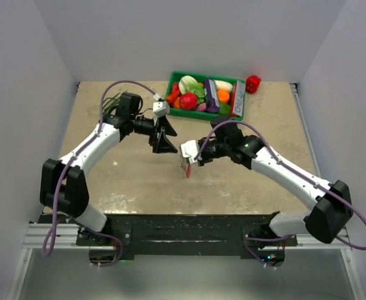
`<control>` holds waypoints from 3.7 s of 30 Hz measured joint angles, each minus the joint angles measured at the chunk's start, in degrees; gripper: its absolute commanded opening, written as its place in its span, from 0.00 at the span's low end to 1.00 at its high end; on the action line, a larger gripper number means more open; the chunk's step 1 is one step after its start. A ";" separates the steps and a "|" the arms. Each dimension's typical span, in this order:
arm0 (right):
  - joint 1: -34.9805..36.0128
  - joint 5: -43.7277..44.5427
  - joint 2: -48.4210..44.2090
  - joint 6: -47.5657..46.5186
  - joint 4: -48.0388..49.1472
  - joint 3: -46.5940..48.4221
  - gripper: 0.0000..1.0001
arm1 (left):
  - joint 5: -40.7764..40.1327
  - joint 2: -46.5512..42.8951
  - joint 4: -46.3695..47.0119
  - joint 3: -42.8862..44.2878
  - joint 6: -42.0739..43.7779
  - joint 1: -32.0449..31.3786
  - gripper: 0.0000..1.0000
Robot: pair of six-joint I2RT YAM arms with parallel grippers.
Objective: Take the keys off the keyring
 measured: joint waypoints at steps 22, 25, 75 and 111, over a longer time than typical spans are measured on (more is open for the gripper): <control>6.01 21.79 0.68 12.74 8.68 -0.59 0.00 | -9.92 2.49 -8.39 8.70 -0.39 -5.90 0.94; 6.05 23.28 1.16 14.19 10.40 -0.59 0.00 | -11.39 1.99 -7.91 8.66 -1.57 -5.92 0.95; 2.54 25.94 1.88 31.54 18.01 0.37 0.00 | -19.15 -10.93 6.80 3.87 -13.18 -5.14 0.99; 0.11 26.77 1.92 37.44 16.52 1.16 0.00 | -32.26 -7.72 5.70 2.10 -6.80 -11.37 0.81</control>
